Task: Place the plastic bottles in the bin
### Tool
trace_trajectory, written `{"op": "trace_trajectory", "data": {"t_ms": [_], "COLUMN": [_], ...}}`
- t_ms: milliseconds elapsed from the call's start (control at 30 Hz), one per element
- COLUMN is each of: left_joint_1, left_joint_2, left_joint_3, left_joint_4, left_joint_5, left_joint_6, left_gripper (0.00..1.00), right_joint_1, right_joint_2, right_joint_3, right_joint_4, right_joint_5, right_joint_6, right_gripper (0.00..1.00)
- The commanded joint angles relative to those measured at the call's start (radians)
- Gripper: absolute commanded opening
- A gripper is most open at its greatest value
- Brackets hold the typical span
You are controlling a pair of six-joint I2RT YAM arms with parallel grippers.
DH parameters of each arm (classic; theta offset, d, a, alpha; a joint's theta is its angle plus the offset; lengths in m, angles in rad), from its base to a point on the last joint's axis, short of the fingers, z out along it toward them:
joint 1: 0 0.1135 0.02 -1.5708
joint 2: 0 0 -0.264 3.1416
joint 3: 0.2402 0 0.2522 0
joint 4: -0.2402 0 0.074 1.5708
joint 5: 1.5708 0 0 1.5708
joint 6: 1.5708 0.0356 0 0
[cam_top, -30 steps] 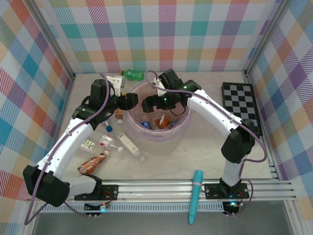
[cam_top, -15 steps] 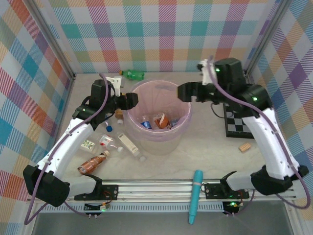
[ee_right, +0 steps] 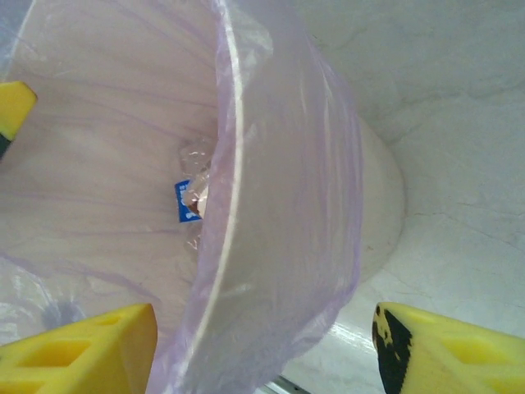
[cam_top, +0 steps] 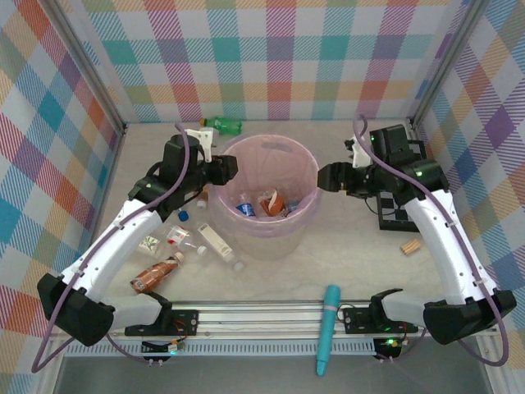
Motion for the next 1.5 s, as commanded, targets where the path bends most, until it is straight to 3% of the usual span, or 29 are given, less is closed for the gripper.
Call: {"op": "trace_trajectory", "data": {"t_ms": [0, 233, 400, 600, 667, 800, 900, 967, 1267, 1467], "left_joint_1": [-0.051, -0.122, -0.172, -0.204, -0.208, -0.207, -0.205, -0.203, -0.198, -0.158], "left_joint_2": [0.047, 0.144, 0.263, 0.399, 0.415, 0.402, 0.384, 0.369, 0.267, 0.206], "left_joint_3": [0.028, 0.052, 0.119, 0.213, 0.226, 0.234, 0.251, 0.258, 0.25, 0.238], "left_joint_4": [0.05, 0.171, 0.235, 0.278, 0.287, 0.28, 0.246, 0.236, 0.232, 0.27], "left_joint_5": [-0.038, -0.118, -0.147, -0.155, -0.161, -0.179, -0.191, -0.19, -0.162, -0.046], "left_joint_6": [-0.046, -0.108, -0.119, -0.115, -0.113, -0.081, -0.048, -0.033, 0.004, -0.064], "left_gripper": [0.4, 0.37, 0.37, 0.4, 0.45, 0.67, 0.91, 1.0, 1.0, 1.0], "right_joint_1": [-0.03, -0.118, -0.17, -0.232, -0.246, -0.265, -0.272, -0.273, -0.275, -0.276], "right_joint_2": [-0.034, -0.054, -0.061, -0.061, -0.042, -0.025, -0.014, -0.005, 0.025, 0.035], "right_joint_3": [-0.02, -0.014, -0.007, -0.036, -0.034, -0.037, -0.037, -0.04, -0.039, -0.042], "right_joint_4": [0.056, 0.003, -0.071, -0.042, -0.042, -0.028, -0.019, -0.012, 0.007, 0.018], "right_joint_5": [-0.097, -0.094, 0.043, 0.003, 0.0, 0.008, 0.014, 0.014, 0.028, 0.01], "right_joint_6": [0.016, -0.007, -0.051, -0.07, -0.079, -0.082, -0.082, -0.081, -0.075, -0.071], "right_gripper": [0.69, 0.69, 0.69, 0.65, 0.64, 0.61, 0.56, 0.53, 0.37, 0.36]}}
